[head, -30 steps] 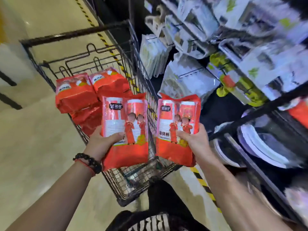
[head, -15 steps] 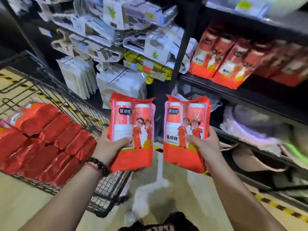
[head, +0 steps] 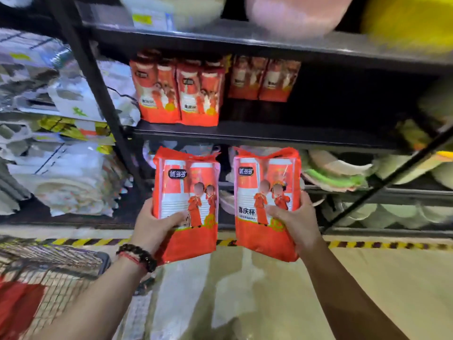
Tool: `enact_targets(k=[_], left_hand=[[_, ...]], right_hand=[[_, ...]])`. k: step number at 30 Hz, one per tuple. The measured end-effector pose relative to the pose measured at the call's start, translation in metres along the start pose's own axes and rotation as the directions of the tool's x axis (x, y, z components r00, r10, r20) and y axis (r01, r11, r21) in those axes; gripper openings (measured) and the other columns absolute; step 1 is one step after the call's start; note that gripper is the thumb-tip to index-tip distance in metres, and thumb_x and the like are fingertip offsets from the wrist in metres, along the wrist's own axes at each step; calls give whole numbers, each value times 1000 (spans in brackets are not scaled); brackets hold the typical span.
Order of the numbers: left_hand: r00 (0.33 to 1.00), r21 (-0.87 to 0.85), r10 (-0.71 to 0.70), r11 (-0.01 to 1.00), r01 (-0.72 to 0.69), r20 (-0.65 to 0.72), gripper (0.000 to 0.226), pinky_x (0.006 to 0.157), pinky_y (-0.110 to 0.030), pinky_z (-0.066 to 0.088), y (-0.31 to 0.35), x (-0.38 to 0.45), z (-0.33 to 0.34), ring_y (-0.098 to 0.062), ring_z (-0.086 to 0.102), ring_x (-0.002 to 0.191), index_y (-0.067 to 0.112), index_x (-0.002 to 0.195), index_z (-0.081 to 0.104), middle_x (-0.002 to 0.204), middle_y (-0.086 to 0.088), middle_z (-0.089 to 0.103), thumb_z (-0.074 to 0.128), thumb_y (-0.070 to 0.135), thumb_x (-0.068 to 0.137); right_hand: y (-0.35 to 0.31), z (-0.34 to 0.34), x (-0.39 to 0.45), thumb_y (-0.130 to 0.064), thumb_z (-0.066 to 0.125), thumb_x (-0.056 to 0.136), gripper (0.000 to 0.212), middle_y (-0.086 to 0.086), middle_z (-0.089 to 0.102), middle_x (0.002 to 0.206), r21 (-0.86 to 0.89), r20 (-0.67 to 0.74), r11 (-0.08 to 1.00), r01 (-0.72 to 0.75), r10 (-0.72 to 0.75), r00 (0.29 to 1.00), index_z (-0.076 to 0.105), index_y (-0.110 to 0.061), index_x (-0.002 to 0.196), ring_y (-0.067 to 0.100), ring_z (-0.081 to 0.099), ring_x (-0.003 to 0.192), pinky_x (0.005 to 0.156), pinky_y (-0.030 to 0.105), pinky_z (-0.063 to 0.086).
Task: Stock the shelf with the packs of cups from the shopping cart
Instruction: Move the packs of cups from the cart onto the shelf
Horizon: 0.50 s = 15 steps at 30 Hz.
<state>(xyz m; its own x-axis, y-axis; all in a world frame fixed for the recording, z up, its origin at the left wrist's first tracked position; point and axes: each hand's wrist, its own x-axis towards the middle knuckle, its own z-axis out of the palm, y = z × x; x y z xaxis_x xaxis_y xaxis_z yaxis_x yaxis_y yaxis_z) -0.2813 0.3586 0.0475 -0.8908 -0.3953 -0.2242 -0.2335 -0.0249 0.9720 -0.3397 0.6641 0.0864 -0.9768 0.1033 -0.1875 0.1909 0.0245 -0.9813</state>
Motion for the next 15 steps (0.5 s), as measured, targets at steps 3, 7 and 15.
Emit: enact_targets(k=[3, 7, 15], left_hand=[[998, -8, 12, 1000, -11, 66, 83, 87, -42, 58, 10, 5, 56, -26, 73, 95, 12, 116, 63, 107, -8, 75, 87, 42, 42], [993, -25, 27, 999, -24, 111, 83, 88, -45, 58, 23, 11, 112, -26, 73, 96, 16, 117, 62, 106, -4, 76, 88, 39, 42], [985, -17, 51, 999, -49, 165, 76, 69, -27, 58, 45, 53, 169, -12, 74, 88, 29, 114, 62, 101, 11, 77, 90, 39, 43]], right_hand=[[-4, -49, 13, -21, 89, 45, 61, -14, 77, 87, 2, -17, 1000, 20, -20, 1000, 64, -34, 99, 6, 74, 77, 57, 16, 54], [-3, -98, 31, -8, 89, 56, 62, -7, 78, 93, 3, -68, 1000, 8, -8, 998, 63, -24, 110, 13, 75, 86, 69, 30, 59], [-11, -130, 92, -20, 90, 54, 65, -8, 78, 100, -3, -136, 1000, -11, 11, 991, 63, -32, 112, 19, 76, 93, 85, 49, 60]])
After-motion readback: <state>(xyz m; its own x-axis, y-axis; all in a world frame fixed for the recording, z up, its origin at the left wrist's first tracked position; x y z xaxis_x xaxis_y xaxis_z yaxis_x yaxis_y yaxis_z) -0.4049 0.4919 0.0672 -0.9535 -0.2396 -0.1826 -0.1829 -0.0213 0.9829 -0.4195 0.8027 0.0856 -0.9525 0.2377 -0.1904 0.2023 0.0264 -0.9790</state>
